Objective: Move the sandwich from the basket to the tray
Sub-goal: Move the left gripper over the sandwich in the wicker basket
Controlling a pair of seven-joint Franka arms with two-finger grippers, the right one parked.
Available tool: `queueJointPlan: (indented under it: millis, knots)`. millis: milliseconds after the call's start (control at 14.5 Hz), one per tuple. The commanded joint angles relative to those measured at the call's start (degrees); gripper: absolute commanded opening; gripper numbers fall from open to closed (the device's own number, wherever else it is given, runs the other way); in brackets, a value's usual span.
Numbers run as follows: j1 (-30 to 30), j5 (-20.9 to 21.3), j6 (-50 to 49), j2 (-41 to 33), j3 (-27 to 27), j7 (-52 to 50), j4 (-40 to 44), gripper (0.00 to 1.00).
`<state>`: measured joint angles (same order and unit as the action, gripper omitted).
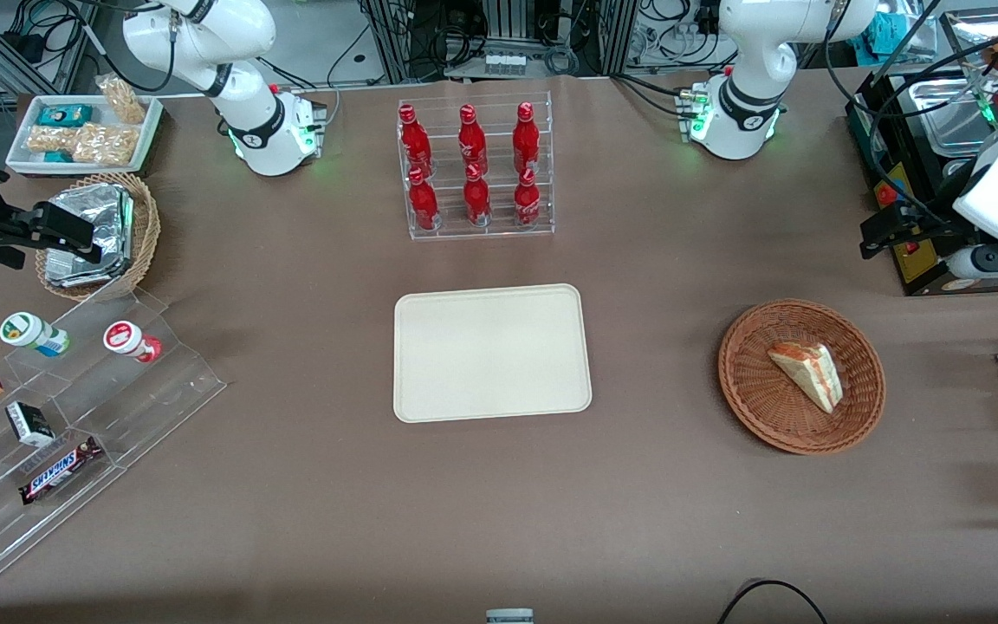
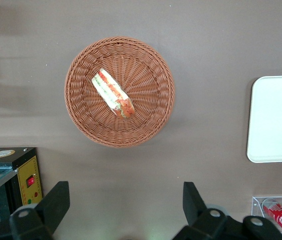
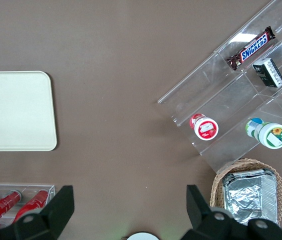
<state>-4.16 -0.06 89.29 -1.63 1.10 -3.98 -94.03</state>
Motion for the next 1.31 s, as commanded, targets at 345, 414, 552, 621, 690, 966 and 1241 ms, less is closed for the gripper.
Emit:
queueJointPlan:
  millis: [345,414,552,621,690,966,1241]
  knots:
    - [0.11,-0.47,-1.22,0.05,0.4,0.11,-0.71,1.0]
    - [0.2,-0.29,-0.96,0.22,0.57,0.2,-1.5,1.0]
    - [2.12,-0.2,-0.96,3.19,0.66,0.29,-1.95,1.0]
    - [3.18,-0.2,-0.78,5.04,0.66,0.29,-2.12,1.0]
    - [4.06,-0.2,0.18,6.88,0.66,0.38,-3.25,1.0]
    - [4.24,0.32,13.76,11.47,0.75,0.38,-11.32,1.0]
    - [4.33,-0.29,33.37,12.7,0.75,-1.11,-22.67,1.0]
